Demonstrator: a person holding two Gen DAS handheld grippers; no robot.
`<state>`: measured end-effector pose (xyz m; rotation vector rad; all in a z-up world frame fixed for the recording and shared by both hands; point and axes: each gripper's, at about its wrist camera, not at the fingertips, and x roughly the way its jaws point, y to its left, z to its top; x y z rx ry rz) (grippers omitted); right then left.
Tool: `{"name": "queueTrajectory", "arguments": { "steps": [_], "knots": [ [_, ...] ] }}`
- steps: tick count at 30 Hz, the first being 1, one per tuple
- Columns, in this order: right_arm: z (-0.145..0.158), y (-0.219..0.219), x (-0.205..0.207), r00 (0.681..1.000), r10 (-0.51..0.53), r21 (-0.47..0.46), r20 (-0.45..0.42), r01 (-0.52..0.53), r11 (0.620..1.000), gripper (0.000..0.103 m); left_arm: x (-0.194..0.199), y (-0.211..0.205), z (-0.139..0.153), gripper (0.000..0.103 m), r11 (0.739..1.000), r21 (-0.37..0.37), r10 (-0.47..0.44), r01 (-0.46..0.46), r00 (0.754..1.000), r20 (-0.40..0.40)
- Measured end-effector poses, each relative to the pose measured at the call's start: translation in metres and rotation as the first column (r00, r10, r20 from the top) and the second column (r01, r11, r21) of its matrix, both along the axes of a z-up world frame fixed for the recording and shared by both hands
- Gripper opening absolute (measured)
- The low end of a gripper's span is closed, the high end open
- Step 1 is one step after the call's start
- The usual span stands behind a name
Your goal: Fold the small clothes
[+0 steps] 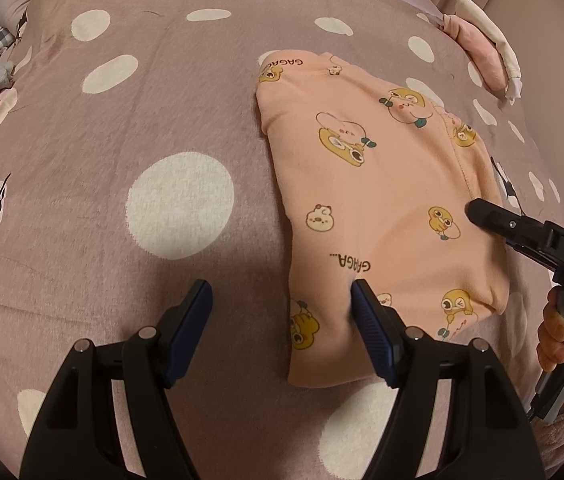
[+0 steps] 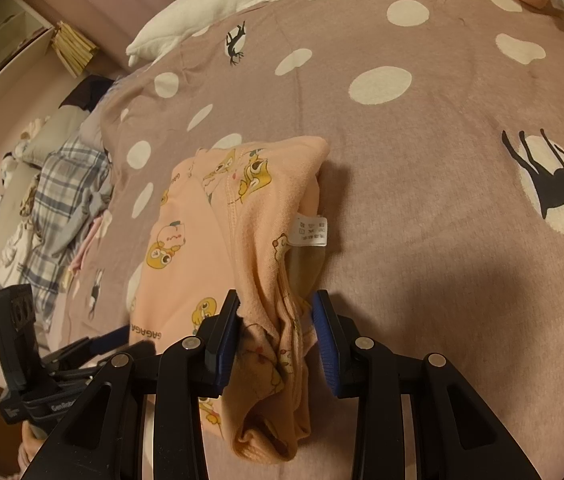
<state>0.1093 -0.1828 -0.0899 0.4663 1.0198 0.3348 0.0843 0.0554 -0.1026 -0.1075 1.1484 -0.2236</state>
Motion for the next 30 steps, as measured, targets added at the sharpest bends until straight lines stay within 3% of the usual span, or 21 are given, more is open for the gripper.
{"name": "queueTrajectory", "arguments": {
  "steps": [30],
  "knots": [
    [0.0009, -0.0017, -0.0018, 1.000, -0.001, 0.002, 0.001, 0.001, 1.000, 0.035, -0.0013, 0.0025, -0.0013, 0.072, 1.000, 0.010, -0.002, 0.002, 1.000, -0.003]
  ]
}}
